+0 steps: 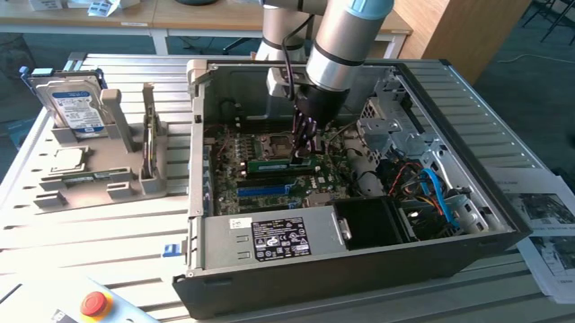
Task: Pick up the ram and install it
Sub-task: 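Insert the ram into the slot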
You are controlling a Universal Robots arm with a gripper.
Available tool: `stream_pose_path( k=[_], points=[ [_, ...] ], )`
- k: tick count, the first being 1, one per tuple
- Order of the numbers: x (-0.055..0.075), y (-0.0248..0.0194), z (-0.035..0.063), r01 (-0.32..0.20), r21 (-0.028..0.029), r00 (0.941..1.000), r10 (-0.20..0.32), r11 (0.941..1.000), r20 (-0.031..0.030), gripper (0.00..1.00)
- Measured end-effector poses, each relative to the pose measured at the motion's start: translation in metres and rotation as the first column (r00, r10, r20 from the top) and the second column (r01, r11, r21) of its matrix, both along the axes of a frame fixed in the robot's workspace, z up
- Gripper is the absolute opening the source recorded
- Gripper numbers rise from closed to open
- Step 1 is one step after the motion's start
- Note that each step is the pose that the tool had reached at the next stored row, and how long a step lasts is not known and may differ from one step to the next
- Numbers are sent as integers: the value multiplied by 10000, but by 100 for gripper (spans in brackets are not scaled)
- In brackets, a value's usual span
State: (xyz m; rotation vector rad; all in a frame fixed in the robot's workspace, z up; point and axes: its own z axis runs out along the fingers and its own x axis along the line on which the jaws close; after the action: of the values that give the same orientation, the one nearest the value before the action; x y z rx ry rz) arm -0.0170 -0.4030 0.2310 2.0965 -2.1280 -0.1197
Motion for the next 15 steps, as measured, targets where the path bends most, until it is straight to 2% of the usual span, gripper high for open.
stream_pose_path(
  k=[15],
  points=[
    [0, 3, -13, 0, 6, 10000, 0, 10000, 0, 12]
  ],
)
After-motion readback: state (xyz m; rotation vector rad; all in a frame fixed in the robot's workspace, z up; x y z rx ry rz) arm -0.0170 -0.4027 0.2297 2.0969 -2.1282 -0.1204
